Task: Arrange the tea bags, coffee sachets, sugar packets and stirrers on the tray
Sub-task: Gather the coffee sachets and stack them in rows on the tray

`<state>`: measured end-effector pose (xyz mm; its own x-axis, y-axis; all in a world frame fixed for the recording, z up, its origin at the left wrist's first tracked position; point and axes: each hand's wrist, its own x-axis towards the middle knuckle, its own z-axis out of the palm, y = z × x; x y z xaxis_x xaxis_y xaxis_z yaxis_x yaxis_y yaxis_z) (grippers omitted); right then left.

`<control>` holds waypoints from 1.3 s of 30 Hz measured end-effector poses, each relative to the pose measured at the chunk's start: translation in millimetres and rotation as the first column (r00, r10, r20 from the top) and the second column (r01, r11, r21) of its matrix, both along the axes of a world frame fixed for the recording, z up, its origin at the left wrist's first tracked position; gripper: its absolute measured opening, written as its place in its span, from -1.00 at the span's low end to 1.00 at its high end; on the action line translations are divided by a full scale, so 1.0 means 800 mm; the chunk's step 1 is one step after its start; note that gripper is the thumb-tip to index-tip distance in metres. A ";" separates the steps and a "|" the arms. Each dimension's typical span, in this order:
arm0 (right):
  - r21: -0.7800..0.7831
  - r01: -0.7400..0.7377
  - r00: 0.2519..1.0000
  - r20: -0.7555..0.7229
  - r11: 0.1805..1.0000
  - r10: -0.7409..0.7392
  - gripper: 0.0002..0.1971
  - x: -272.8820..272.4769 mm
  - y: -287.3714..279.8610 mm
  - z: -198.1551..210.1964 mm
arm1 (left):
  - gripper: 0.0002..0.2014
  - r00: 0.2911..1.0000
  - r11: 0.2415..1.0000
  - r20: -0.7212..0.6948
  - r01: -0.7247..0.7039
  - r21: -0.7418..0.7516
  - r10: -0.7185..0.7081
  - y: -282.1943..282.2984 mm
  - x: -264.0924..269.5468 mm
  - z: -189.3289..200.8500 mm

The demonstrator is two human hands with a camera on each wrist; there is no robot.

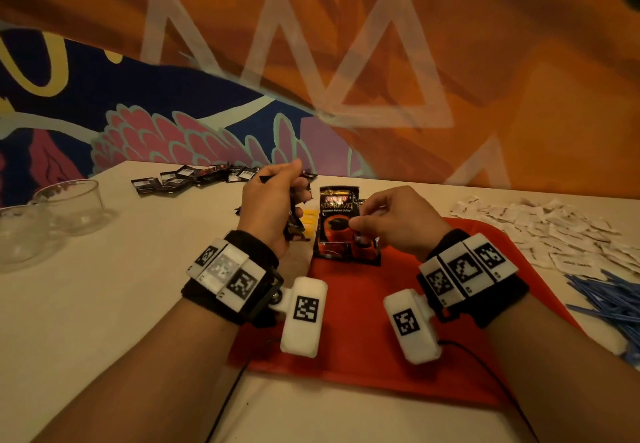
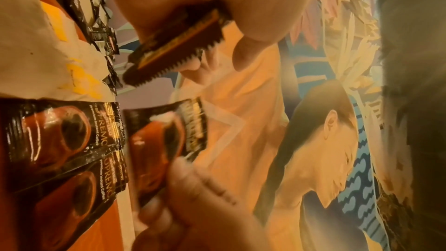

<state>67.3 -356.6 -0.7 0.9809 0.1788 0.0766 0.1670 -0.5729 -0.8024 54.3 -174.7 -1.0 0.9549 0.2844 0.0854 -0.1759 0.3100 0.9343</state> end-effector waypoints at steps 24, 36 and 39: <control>-0.359 0.020 0.952 -0.278 0.933 -0.127 -0.89 0.022 0.047 -0.014 | -0.94 0.995 0.977 -0.087 0.025 -0.211 -0.045 0.020 0.011 -0.002; -0.308 0.008 0.949 -0.298 0.951 -0.105 -0.77 0.021 0.040 -0.012 | -0.68 0.988 0.968 -0.094 0.100 -0.231 -0.125 0.017 0.008 -0.002; -0.242 0.025 0.960 -0.266 0.970 -0.091 -0.76 0.021 0.034 -0.007 | -0.62 0.983 0.952 -0.061 0.153 -0.267 -0.176 0.013 0.007 -0.001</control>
